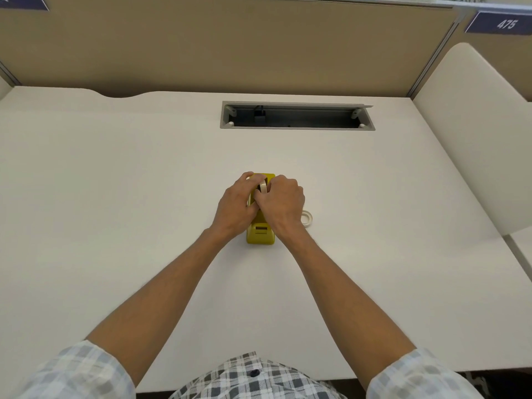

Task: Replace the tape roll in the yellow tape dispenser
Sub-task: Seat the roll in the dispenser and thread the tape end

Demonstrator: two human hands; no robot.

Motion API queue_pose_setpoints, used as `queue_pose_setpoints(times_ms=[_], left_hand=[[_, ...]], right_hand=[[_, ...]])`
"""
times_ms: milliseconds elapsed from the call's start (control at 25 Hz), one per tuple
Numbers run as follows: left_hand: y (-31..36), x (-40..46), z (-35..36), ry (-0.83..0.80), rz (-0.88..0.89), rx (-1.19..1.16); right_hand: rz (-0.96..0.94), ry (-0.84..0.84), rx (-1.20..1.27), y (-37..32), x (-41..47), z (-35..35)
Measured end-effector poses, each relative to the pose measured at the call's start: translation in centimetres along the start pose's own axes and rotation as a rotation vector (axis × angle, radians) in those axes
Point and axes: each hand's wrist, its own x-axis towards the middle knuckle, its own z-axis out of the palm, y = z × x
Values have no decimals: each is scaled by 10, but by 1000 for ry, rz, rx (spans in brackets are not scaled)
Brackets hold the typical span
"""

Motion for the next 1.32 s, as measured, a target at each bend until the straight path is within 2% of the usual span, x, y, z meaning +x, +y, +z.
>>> queue_pose_setpoints(times_ms=[160,680,800,1000,1320], left_hand=[[-2,4,-2,-13,43,-14],[-9,11,-6,-194,-40,86],[-10,9,-8,-208,-42,136],[-11,4,-5,-173,116,191],[-10,6,-4,-189,124,362]], right_hand=[[7,6,28,1,1,1],[-12,-17,94,10,-1,4],[-52,-38,108,14,-6,3],[-149,-67,141,27,-11,-1],[-328,-12,174,42,-20,-2]])
